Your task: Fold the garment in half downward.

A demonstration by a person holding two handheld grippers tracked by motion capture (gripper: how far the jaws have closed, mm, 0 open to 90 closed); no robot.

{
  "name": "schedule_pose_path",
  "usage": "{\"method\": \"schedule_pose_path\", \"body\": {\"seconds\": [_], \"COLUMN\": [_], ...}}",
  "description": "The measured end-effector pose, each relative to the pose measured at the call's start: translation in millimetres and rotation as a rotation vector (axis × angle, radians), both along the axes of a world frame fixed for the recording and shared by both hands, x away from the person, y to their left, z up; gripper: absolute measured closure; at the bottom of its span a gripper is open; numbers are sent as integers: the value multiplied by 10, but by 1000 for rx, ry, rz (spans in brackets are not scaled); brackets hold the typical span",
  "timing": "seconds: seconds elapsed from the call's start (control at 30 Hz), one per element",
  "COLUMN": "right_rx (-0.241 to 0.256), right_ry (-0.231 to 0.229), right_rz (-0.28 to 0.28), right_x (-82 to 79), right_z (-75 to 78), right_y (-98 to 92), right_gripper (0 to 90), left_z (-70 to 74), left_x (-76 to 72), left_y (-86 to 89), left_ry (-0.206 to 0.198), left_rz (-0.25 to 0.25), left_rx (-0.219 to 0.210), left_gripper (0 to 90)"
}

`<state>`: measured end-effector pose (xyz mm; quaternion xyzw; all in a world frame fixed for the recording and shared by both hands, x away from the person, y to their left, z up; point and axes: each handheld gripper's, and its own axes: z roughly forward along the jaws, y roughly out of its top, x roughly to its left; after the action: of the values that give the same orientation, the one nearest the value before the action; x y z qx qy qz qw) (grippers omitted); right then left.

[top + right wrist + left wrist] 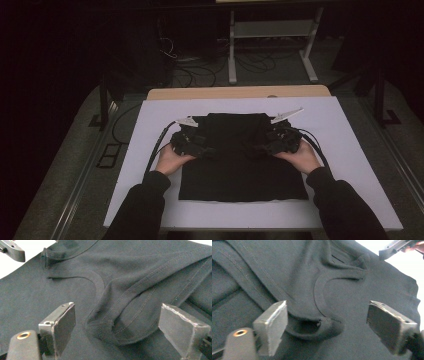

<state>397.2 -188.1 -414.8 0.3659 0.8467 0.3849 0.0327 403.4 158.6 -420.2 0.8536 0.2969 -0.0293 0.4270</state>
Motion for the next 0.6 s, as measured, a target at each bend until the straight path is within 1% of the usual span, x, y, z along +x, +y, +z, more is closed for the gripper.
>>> {"method": "schedule_pose_path", "body": {"seconds": [0.07, 0.13, 0.2, 0.23, 0.3, 0.4, 0.43, 0.47, 0.5, 0.53, 0.57, 0.6], "right_rx": [4, 12, 18, 21, 22, 11, 7, 2, -2, -6, -9, -12], "right_ry": [3, 13, 15, 16, 21, 27, 32, 33, 34, 42, 48, 54], "right_rz": [1, 0, 4, 5, 6, 12, 12, 9, 8, 9, 10, 14], "right_x": [-1, -2, 1, 1, 2, 2, 1, 1, 3, 4, 7, 10], "right_z": [-1, -3, -7, -9, -16, -29, -31, -35, -42, -47, -56, -66], "right_y": [-4, -6, -11, -12, -12, -4, 3, 10, 14, 17, 18, 21], "right_gripper": [166, 191, 227, 244, 269, 319, 333, 356, 377, 404, 416, 423], "left_z": [-1, 3, 8, 9, 4, -4, -5, -5, -7, -10, -13, -17], "left_x": [-1, -11, -16, -20, -21, -27, -28, -26, -22, -22, -20, -18], "left_y": [6, 12, 21, 25, 27, 19, 14, 13, 14, 13, 15, 16], "left_ry": [3, -6, -8, -18, -13, -14, -16, -17, -15, -15, -15, -11], "left_rz": [-5, -1, 2, 2, -4, -11, -5, 1, 3, 8, 8, 7], "left_rx": [4, 11, 18, 24, 25, 37, 39, 41, 44, 49, 56, 58], "left_gripper": [232, 280, 347, 391, 431, 464, 479, 530, 560, 573, 598, 600]}}
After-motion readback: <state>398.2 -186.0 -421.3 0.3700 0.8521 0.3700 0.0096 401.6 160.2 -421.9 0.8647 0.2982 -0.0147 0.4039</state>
